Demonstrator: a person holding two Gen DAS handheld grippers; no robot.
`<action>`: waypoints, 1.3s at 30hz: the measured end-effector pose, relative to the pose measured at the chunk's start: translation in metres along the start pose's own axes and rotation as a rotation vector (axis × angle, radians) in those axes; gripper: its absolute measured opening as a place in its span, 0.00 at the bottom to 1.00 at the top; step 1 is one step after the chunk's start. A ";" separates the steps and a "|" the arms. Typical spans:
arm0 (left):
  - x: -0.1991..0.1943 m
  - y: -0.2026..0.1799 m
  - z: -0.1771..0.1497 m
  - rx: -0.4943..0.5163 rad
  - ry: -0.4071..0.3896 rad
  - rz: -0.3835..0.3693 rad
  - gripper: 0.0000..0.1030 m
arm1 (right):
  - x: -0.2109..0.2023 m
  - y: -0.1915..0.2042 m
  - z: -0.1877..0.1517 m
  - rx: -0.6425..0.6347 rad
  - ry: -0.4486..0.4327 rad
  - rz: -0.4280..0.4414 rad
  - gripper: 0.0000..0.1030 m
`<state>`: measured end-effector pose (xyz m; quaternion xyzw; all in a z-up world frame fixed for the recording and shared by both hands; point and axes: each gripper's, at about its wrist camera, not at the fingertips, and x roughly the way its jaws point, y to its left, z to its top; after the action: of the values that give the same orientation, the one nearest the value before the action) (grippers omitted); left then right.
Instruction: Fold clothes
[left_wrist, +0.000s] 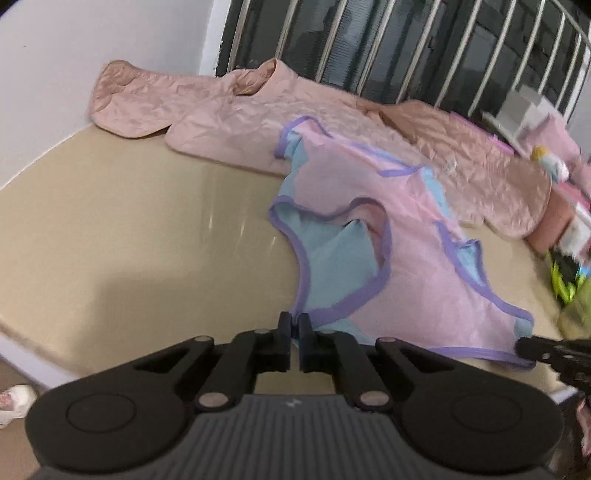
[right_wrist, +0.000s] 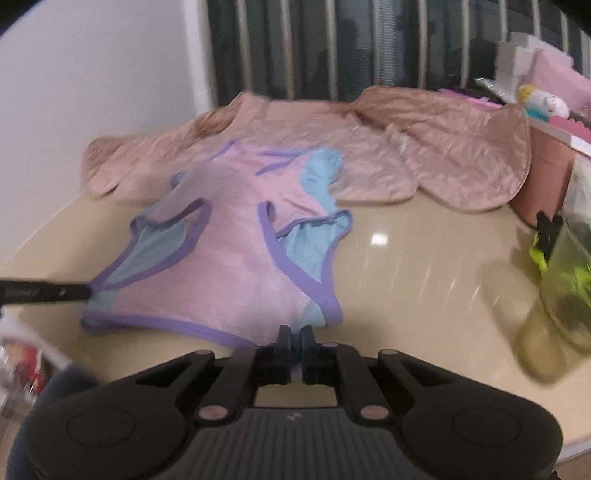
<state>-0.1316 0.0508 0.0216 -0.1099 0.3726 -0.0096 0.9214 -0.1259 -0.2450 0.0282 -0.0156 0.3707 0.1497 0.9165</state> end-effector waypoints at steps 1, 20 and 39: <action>-0.003 0.001 0.000 0.008 -0.005 0.005 0.07 | -0.006 0.001 -0.003 -0.006 -0.001 0.013 0.23; 0.082 -0.004 0.066 0.210 -0.062 0.060 0.60 | 0.089 -0.056 0.080 -0.052 -0.059 -0.043 0.36; 0.068 0.009 0.060 0.138 -0.118 0.103 0.60 | 0.077 -0.056 0.063 -0.038 -0.110 -0.104 0.28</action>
<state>-0.0414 0.0648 0.0147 -0.0275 0.3215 0.0185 0.9463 -0.0151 -0.2689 0.0165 -0.0440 0.3157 0.1096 0.9415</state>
